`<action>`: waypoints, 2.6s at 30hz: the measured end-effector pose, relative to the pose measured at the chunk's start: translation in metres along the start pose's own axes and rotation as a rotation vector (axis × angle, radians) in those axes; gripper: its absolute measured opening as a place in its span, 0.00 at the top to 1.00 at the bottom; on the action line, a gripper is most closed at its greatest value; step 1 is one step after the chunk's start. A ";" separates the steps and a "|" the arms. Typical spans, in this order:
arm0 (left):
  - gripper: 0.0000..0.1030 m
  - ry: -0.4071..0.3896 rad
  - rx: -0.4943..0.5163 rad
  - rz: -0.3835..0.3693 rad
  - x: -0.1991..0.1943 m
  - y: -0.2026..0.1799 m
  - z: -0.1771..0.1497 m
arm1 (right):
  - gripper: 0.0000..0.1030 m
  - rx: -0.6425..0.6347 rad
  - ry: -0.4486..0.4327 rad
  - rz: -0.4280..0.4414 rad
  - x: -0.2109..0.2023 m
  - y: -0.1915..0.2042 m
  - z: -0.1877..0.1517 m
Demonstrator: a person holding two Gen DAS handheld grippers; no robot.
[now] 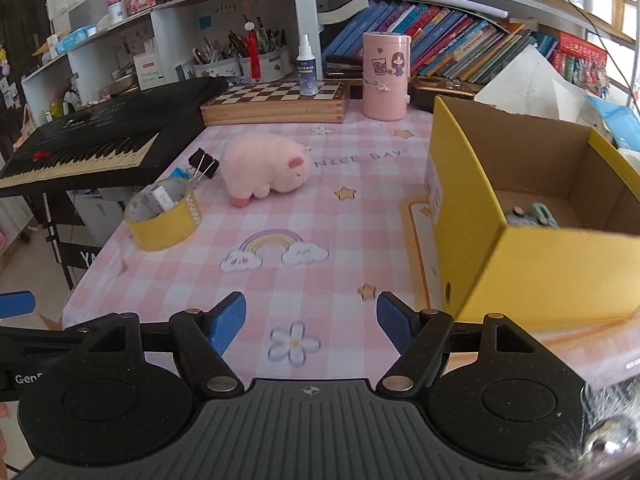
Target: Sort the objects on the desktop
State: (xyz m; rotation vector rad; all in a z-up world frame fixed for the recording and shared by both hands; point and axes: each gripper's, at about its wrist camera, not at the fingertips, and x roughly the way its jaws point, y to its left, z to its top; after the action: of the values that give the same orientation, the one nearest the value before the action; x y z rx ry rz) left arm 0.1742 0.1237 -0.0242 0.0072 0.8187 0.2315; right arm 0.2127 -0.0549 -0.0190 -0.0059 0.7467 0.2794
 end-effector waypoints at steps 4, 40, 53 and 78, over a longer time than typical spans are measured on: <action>0.01 -0.001 -0.007 0.028 0.013 -0.002 0.013 | 0.31 -0.010 0.013 0.025 0.018 -0.002 0.014; 0.01 0.028 0.039 0.014 0.147 -0.014 0.086 | 0.00 -0.081 0.076 0.138 0.202 0.032 0.130; 0.15 -0.009 0.069 -0.098 0.118 -0.026 0.078 | 0.19 -0.076 0.005 0.142 0.171 0.010 0.129; 0.15 -0.281 0.073 -0.253 -0.004 -0.019 0.072 | 0.18 0.036 -0.160 0.062 0.019 -0.023 0.081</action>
State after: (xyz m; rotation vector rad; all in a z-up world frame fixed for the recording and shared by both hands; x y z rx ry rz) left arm 0.2276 0.1101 0.0256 0.0049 0.5413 -0.0387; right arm 0.2860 -0.0640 0.0260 0.0731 0.5934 0.3221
